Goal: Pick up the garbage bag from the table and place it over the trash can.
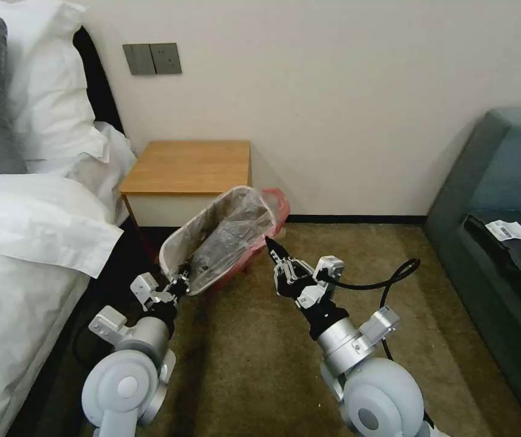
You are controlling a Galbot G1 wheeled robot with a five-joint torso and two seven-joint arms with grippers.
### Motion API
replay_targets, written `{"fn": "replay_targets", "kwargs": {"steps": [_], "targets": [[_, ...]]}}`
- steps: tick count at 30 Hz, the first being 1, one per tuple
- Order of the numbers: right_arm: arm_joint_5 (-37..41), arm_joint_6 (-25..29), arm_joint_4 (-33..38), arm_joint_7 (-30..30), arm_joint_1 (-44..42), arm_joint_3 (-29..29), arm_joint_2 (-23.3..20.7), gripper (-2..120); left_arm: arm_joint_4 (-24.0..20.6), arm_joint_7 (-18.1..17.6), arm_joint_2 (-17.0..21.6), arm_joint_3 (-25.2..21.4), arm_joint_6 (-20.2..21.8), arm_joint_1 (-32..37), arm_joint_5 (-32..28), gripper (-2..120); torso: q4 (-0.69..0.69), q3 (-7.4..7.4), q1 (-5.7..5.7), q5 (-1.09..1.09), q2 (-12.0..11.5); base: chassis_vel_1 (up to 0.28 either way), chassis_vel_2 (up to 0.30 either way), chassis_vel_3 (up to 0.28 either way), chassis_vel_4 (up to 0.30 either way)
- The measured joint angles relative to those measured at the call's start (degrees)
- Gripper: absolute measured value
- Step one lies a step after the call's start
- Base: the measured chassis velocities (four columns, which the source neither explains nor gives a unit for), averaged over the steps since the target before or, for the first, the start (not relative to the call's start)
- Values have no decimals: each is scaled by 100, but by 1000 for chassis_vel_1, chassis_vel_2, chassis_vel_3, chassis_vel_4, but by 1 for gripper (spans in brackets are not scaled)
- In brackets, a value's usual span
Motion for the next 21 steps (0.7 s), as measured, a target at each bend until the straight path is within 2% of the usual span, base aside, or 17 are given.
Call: {"fn": "replay_targets", "kwargs": {"steps": [7, 21], "targets": [[-56, 98, -114, -7, -104, 28, 79, 0, -24, -1, 1, -16, -5, 3, -19, 3, 0, 0, 0, 0, 0, 0, 0, 0, 0], [-300, 327, -718, 14, 29, 151, 163, 0, -413, -43, 23, -25, 39, 162, -304, 3, 0, 0, 0, 0, 0, 0, 0, 0, 0]]}}
